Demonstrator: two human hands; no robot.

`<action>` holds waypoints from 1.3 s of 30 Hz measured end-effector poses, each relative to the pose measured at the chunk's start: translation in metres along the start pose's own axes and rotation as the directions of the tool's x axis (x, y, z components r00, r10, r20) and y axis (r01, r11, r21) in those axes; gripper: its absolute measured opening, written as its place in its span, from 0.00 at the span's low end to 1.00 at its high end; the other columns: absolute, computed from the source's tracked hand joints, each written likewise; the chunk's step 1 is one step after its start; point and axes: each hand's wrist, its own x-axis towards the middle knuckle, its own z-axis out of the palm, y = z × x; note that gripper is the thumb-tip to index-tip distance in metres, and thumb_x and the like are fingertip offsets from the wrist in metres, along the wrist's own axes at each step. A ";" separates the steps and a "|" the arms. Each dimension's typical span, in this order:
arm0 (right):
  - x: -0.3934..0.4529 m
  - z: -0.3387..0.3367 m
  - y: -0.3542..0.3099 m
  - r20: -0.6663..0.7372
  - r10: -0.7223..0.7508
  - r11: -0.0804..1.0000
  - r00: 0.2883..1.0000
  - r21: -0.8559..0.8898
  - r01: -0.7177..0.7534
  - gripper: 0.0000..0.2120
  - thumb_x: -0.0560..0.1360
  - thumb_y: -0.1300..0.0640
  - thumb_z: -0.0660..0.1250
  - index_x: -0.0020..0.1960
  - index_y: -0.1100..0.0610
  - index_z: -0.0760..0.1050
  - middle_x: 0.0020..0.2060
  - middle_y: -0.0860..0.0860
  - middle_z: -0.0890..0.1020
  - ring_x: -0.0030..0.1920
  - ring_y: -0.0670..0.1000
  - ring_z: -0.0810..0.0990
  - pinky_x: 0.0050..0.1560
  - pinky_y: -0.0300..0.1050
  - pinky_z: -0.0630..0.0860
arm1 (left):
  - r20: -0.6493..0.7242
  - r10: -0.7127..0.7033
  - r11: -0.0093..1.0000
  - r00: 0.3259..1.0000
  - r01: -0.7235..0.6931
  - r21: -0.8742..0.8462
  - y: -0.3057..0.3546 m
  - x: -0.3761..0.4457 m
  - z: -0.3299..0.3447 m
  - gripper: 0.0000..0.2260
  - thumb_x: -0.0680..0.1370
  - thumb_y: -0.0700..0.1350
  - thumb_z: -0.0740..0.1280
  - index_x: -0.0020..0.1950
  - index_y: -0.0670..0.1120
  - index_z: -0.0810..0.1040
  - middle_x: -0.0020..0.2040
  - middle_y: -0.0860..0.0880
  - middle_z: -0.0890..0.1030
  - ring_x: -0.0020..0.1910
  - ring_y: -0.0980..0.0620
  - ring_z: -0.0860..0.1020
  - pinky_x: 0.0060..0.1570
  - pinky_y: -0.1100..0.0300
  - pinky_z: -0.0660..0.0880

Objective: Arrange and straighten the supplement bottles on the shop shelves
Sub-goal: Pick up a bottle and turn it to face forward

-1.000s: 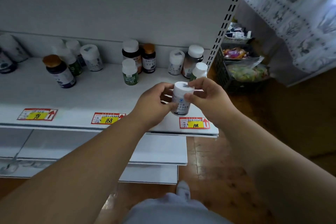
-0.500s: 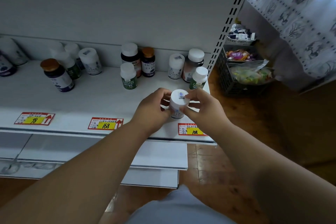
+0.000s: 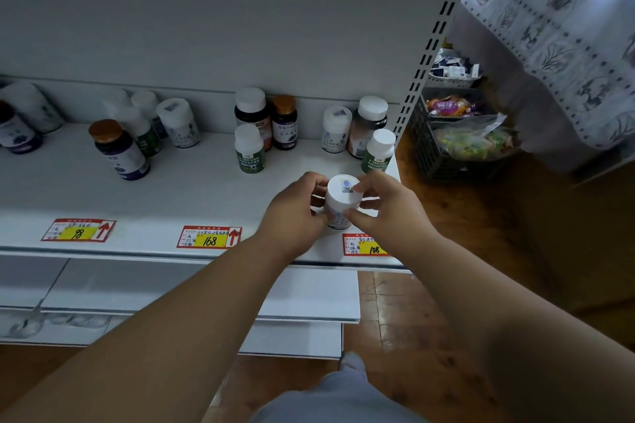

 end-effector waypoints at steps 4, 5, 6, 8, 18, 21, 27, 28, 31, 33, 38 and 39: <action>0.000 0.001 -0.002 -0.006 0.007 1.000 1.000 -0.025 -0.007 0.16 0.69 0.54 0.77 0.49 0.46 0.71 0.52 0.45 0.78 0.48 0.45 0.80 0.47 0.39 0.81 | 0.012 0.003 1.000 1.000 -0.003 0.012 0.001 0.001 -0.002 0.20 0.73 0.43 0.72 0.61 0.56 0.71 0.55 0.58 0.79 0.49 0.60 0.77 0.42 0.71 0.70; -0.001 0.002 -0.003 -0.009 0.007 1.000 1.000 -0.029 -0.007 0.16 0.69 0.54 0.77 0.50 0.46 0.71 0.52 0.45 0.78 0.48 0.45 0.80 0.47 0.40 0.81 | 0.013 0.004 1.000 1.000 -0.005 0.022 0.001 0.001 -0.002 0.20 0.73 0.43 0.72 0.61 0.56 0.71 0.55 0.58 0.79 0.49 0.60 0.77 0.43 0.70 0.71; -0.001 0.002 -0.003 -0.011 0.008 0.999 1.000 -0.032 -0.008 0.16 0.69 0.54 0.77 0.50 0.46 0.71 0.52 0.44 0.77 0.48 0.44 0.80 0.47 0.41 0.81 | 0.012 0.007 0.999 1.000 -0.008 0.032 0.001 0.001 -0.002 0.20 0.73 0.43 0.72 0.61 0.56 0.71 0.56 0.58 0.80 0.50 0.60 0.77 0.45 0.69 0.72; -0.003 0.002 -0.004 -0.013 0.006 0.999 1.000 -0.034 -0.006 0.17 0.69 0.52 0.76 0.51 0.45 0.71 0.52 0.43 0.77 0.48 0.43 0.80 0.46 0.38 0.81 | -0.001 0.014 0.999 1.000 -0.014 0.052 0.002 -0.001 -0.003 0.21 0.73 0.45 0.73 0.62 0.56 0.71 0.56 0.57 0.80 0.51 0.59 0.78 0.49 0.63 0.76; 0.014 -0.015 0.008 -0.299 0.118 0.993 0.947 0.056 -0.106 0.11 0.77 0.54 0.66 0.47 0.39 0.68 0.47 0.39 0.76 0.45 0.40 0.77 0.39 0.34 0.73 | -0.141 0.106 0.994 0.984 -0.106 0.005 0.032 0.000 -0.023 0.17 0.74 0.43 0.67 0.60 0.57 0.71 0.51 0.60 0.75 0.49 0.63 0.74 0.50 0.63 0.71; 0.037 -0.022 0.015 -0.301 0.093 0.988 0.949 -0.093 -0.127 0.10 0.75 0.52 0.69 0.49 0.41 0.69 0.48 0.41 0.75 0.44 0.41 0.76 0.42 0.36 0.74 | -0.117 0.133 0.991 0.984 -0.129 0.044 0.051 0.016 -0.022 0.15 0.75 0.44 0.67 0.57 0.59 0.71 0.51 0.60 0.74 0.48 0.64 0.72 0.51 0.63 0.71; 0.080 -0.026 0.036 -0.221 0.040 0.960 0.974 -0.263 -0.099 0.19 0.75 0.47 0.68 0.63 0.41 0.67 0.62 0.49 0.72 0.60 0.50 0.73 0.57 0.48 0.76 | -0.122 0.198 0.974 0.973 -0.181 0.137 0.063 0.050 -0.011 0.12 0.76 0.44 0.66 0.58 0.53 0.75 0.51 0.56 0.76 0.48 0.58 0.74 0.41 0.75 0.63; 0.086 -0.025 0.037 -0.203 0.039 0.959 0.978 -0.268 -0.094 0.18 0.75 0.48 0.68 0.62 0.41 0.66 0.61 0.49 0.73 0.57 0.51 0.74 0.55 0.48 0.77 | -0.109 0.205 0.971 0.973 -0.188 0.148 0.063 0.055 -0.010 0.11 0.76 0.43 0.66 0.58 0.52 0.75 0.52 0.55 0.77 0.48 0.58 0.74 0.41 0.75 0.63; 0.097 -0.020 0.040 -0.181 0.055 0.964 0.982 -0.245 -0.100 0.16 0.75 0.50 0.68 0.58 0.40 0.65 0.54 0.49 0.77 0.47 0.49 0.77 0.44 0.48 0.81 | -0.063 0.177 0.975 0.982 -0.166 0.146 0.063 0.067 -0.006 0.11 0.76 0.43 0.65 0.57 0.51 0.76 0.52 0.54 0.78 0.50 0.56 0.76 0.42 0.73 0.65; 0.099 -0.018 0.041 -0.184 0.061 0.966 0.981 -0.235 -0.104 0.15 0.75 0.51 0.68 0.56 0.40 0.64 0.53 0.48 0.77 0.45 0.49 0.77 0.42 0.46 0.81 | -0.046 0.153 0.979 0.987 -0.145 0.143 0.062 0.071 -0.004 0.11 0.76 0.43 0.65 0.57 0.52 0.76 0.53 0.53 0.79 0.51 0.55 0.76 0.44 0.69 0.67; 0.085 -0.026 0.037 -0.214 0.028 0.989 0.976 -0.138 -0.059 0.12 0.76 0.48 0.67 0.52 0.38 0.66 0.50 0.45 0.76 0.46 0.47 0.78 0.38 0.38 0.78 | -0.039 0.159 0.982 0.986 -0.154 0.113 0.060 0.071 -0.005 0.12 0.75 0.44 0.66 0.58 0.51 0.76 0.54 0.54 0.79 0.52 0.56 0.77 0.46 0.68 0.68; 0.080 -0.029 0.032 -0.234 0.011 0.995 0.972 -0.092 -0.033 0.10 0.76 0.47 0.66 0.52 0.37 0.66 0.50 0.45 0.76 0.46 0.46 0.78 0.37 0.36 0.76 | -0.041 0.166 0.982 0.985 -0.161 0.098 0.060 0.070 -0.006 0.12 0.75 0.44 0.66 0.59 0.51 0.76 0.54 0.54 0.79 0.53 0.57 0.76 0.48 0.67 0.69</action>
